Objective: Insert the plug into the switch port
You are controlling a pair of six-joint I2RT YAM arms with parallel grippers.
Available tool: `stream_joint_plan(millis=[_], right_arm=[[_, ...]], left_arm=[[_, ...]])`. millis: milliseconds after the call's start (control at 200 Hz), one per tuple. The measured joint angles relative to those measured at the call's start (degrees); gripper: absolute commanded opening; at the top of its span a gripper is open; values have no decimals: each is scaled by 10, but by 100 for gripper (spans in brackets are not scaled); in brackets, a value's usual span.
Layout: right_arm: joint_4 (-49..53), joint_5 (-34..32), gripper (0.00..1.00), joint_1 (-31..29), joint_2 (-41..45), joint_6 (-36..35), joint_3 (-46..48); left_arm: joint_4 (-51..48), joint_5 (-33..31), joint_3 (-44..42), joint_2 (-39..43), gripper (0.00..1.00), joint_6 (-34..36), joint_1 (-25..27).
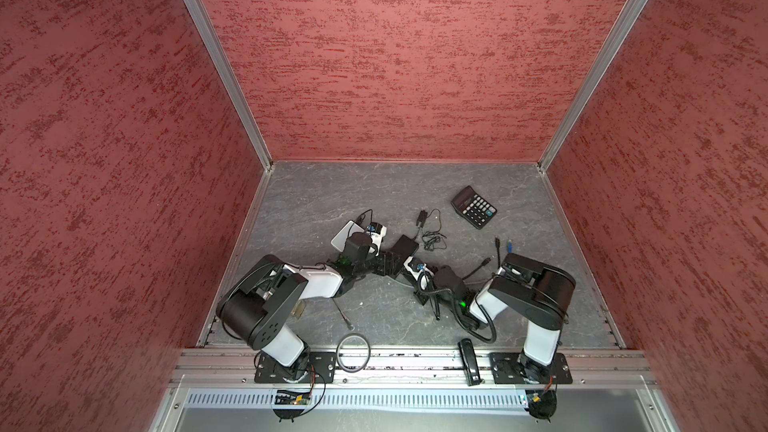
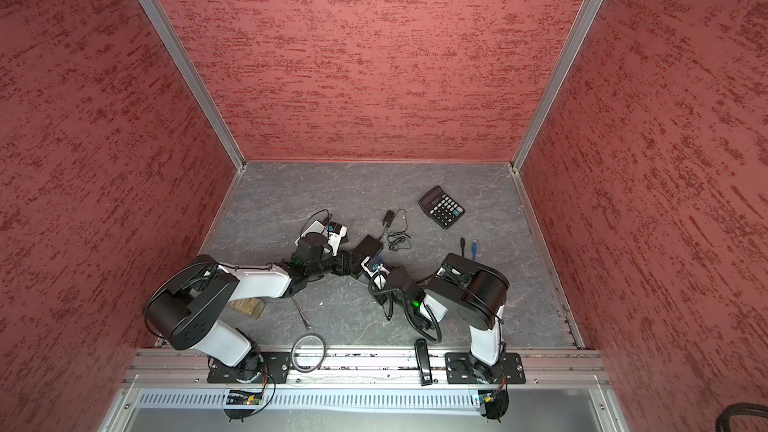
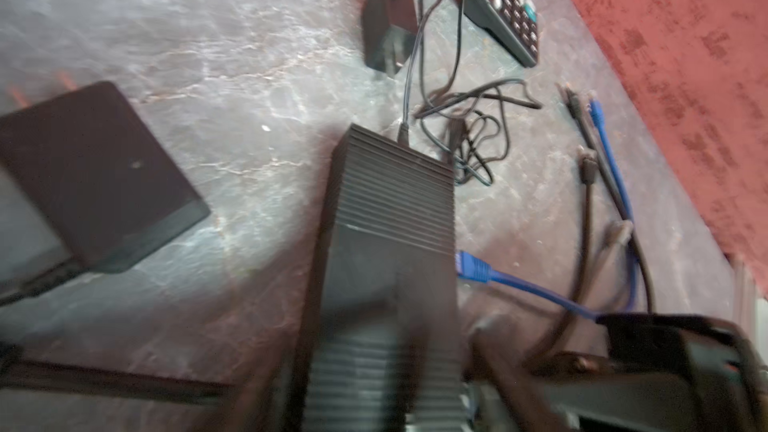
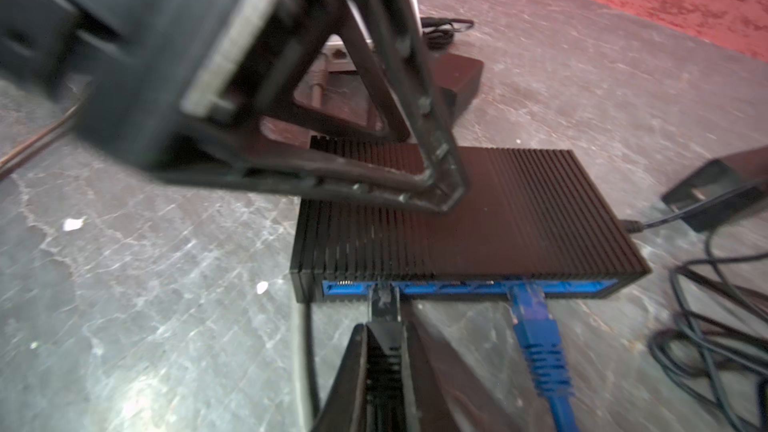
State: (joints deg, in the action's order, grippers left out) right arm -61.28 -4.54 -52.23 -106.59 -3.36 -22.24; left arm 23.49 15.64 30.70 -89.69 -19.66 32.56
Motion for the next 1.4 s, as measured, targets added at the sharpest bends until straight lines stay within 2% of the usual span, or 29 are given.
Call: stream_joint_plan(millis=[230,386,496,806,902,927,942,1162,1398], right_arm=[[16,-21,14,0,9,12,0],[56,-29,43,3,38,16,0],[94,-34,55,4,69,20,-6],[228,-24,71,30,200,44,-30],[285,-4,83,69,263,56,-50],[300,2,95,82,278,60,-57],[311,7,98,92,289,64,-64],[424,26,99,200,370,53,-143],[469,30,99,306,369,7,-144]], left_arm=[[-76,7,49,43,100,23,-44],[-119,-9,69,99,100,42,-66],[-144,-21,71,139,100,52,-86],[-218,-56,34,264,100,67,-149],[-252,-69,32,306,100,76,-175],[-260,-72,32,318,100,78,-185],[-264,-73,32,324,100,80,-190],[-298,-86,22,376,100,97,-282],[-276,-82,-11,326,100,117,-342]])
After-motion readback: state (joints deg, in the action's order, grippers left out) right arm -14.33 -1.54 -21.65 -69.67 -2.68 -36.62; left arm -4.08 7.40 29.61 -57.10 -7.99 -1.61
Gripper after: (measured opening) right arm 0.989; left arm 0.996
